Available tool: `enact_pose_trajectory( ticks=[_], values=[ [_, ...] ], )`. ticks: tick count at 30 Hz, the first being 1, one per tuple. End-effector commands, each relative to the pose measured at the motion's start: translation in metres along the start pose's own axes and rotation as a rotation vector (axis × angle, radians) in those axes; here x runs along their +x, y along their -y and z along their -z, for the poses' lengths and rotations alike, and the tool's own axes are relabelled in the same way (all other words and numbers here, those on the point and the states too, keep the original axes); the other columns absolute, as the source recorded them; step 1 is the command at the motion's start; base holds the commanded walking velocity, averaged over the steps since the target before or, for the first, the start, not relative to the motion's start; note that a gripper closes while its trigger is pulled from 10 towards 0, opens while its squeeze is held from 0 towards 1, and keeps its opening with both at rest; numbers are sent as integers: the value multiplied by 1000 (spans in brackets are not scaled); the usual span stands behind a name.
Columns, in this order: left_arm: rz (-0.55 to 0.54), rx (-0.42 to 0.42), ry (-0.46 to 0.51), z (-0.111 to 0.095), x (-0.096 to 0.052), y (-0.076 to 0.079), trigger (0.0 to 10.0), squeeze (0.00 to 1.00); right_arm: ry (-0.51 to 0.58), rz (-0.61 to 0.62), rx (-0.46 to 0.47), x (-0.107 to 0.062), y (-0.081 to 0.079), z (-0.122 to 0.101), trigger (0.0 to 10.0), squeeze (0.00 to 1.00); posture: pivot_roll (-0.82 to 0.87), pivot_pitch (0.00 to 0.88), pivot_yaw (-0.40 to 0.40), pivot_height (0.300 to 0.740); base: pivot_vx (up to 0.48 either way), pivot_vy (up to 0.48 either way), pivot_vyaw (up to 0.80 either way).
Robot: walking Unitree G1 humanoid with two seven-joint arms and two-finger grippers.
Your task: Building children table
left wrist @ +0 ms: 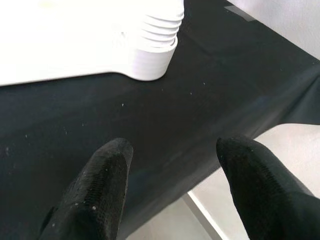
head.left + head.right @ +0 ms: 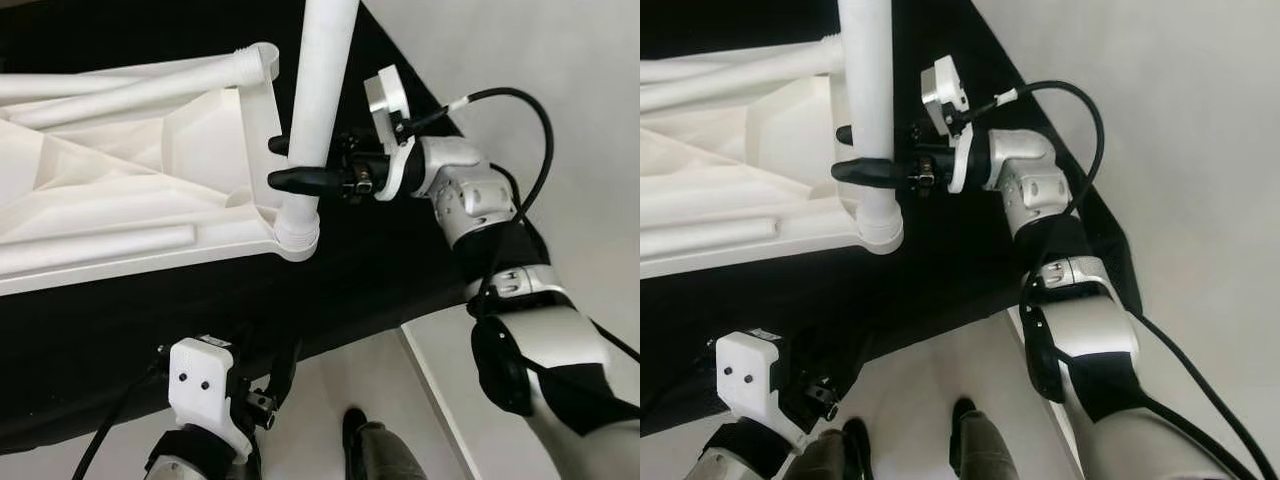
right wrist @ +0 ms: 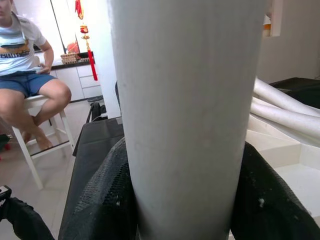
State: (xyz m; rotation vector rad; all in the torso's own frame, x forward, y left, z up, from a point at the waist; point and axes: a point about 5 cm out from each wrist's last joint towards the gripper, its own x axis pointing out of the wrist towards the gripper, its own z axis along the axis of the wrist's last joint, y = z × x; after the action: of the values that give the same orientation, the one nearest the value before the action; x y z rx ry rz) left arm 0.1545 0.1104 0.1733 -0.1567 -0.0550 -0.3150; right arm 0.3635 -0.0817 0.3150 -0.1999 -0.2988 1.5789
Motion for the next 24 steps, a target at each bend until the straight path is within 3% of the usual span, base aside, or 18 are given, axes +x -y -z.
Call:
enact_pose_trajectory(
  ticks=[1, 2, 3, 4, 5, 6, 7, 9, 10, 19, 24],
  values=[
    [3, -2, -39, 3, -6, 2, 10000, 0, -131, 135, 48, -5, 0, 26, 0, 0, 29, 417, -51, 740, 0, 0, 0],
    [3, -2, -39, 3, -6, 2, 10000, 0, -131, 135, 48, -5, 0, 26, 0, 0, 29, 417, -51, 740, 0, 0, 0],
    [2, -3, -41, 3, -7, 3, 10000, 0, -191, 288, 68, -5, 2, 36, 0, 0, 28, 417, -54, 740, 0, 0, 0],
    [2, -3, -41, 3, -7, 3, 10000, 0, -191, 288, 68, -5, 2, 36, 0, 0, 28, 417, -54, 740, 0, 0, 0],
    [1, -4, -42, 3, -7, 4, 10000, 0, -297, 517, 84, -7, 0, 52, 0, 0, 31, 417, -58, 740, 0, 0, 0],
    [-2, -5, -41, 2, -7, 4, 10000, 0, -363, 685, 112, -9, -13, 67, 0, 0, 33, 419, -49, 740, 0, 0, 0],
    [-4, -5, -40, 2, -7, 3, 10000, 0, -399, 788, 131, -12, -24, 75, 0, 0, 29, 424, -49, 740, 0, 0, 0],
    [-4, -5, -40, 2, -7, 3, 10000, 0, -399, 788, 131, -12, -24, 75, 0, 0, 29, 424, -49, 740, 0, 0, 0],
    [-3, -4, -39, 1, -6, 4, 10000, 0, -407, 859, 147, -6, -39, 83, 0, 0, 32, 417, -37, 740, 0, 0, 0],
    [-8, 3, -36, 2, -4, 1, 10000, 0, -366, 895, 107, 10, -27, 75, 0, 0, 27, 408, -45, 740, 0, 0, 0],
    [-14, 3, -30, 2, -2, 0, 10000, 0, -224, 746, 157, 28, -33, 64, 0, 0, 23, 406, -47, 740, 0, 0, 0]
  ],
)
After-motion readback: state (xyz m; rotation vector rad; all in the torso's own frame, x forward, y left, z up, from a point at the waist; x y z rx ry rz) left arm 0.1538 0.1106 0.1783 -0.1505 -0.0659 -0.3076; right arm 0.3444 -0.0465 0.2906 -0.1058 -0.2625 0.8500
